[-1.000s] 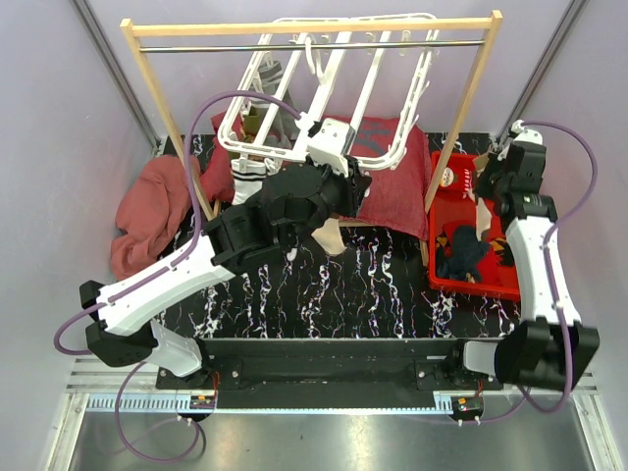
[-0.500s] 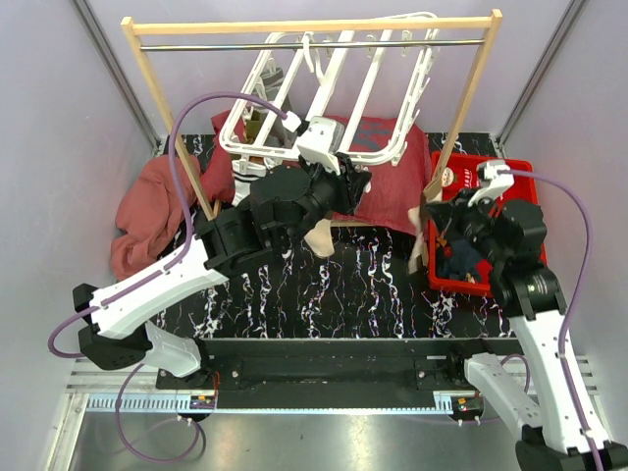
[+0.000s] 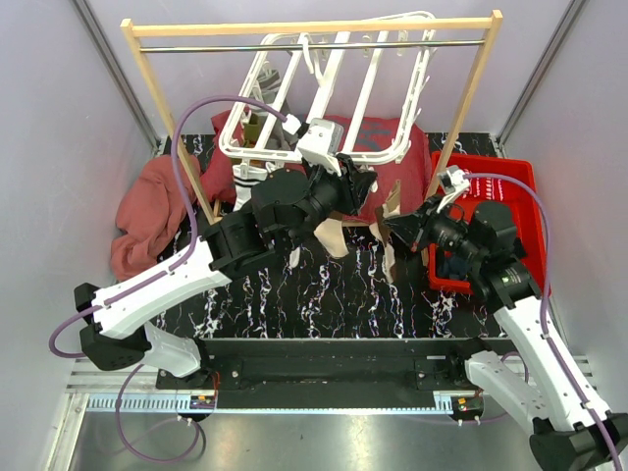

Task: Clip the socks to the hanger
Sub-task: Clamp the sock onto the hanger.

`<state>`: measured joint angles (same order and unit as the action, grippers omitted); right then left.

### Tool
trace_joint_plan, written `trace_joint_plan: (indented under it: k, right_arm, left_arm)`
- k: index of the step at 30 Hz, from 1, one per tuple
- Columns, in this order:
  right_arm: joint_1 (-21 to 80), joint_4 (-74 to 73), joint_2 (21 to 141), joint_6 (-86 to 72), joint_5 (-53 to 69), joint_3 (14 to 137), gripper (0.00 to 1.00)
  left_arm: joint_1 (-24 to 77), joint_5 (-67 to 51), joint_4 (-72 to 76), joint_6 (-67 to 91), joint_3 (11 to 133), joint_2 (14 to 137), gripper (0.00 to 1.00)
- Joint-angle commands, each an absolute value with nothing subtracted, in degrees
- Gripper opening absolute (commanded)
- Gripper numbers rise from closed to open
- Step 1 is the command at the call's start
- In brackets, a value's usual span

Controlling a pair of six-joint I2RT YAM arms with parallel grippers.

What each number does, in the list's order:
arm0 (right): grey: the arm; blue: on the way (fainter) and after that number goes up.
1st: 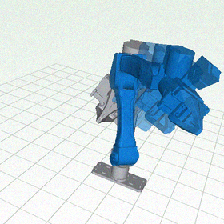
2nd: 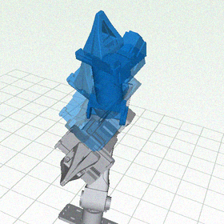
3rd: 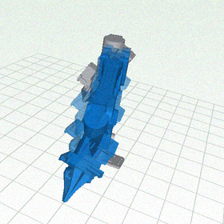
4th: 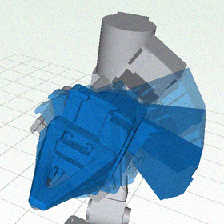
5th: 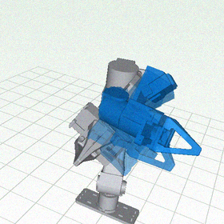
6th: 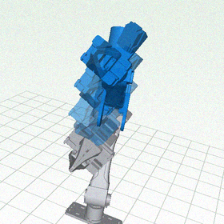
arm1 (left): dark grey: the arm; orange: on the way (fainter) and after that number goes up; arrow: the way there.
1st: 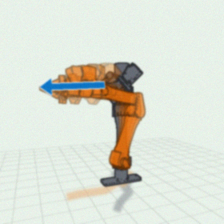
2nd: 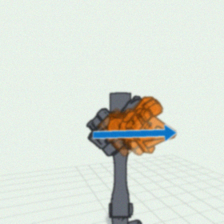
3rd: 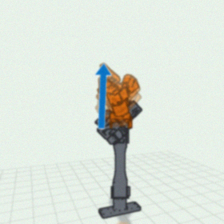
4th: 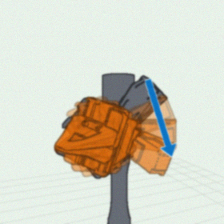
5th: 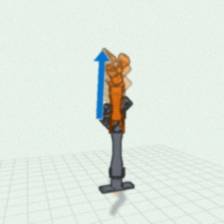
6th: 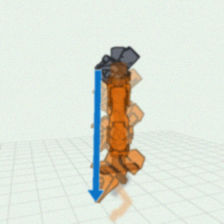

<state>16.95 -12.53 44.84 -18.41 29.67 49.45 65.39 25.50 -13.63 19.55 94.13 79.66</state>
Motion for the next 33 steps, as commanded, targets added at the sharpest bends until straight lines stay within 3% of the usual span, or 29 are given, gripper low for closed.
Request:
trace_joint_plan:
  k: [1,33]
  right_arm:
    - [20.21,-3.88,45.61,-20.04,31.20,50.10,0.00]
    - [27.86,-1.76,47.72,-17.75,28.74,54.58,0.00]
  left_arm:
    - [65.13,24.79,-9.84,20.04,94.92,78.57,0.00]
    - [65.13,24.08,-17.05,19.77,99.23,83.50,0.00]
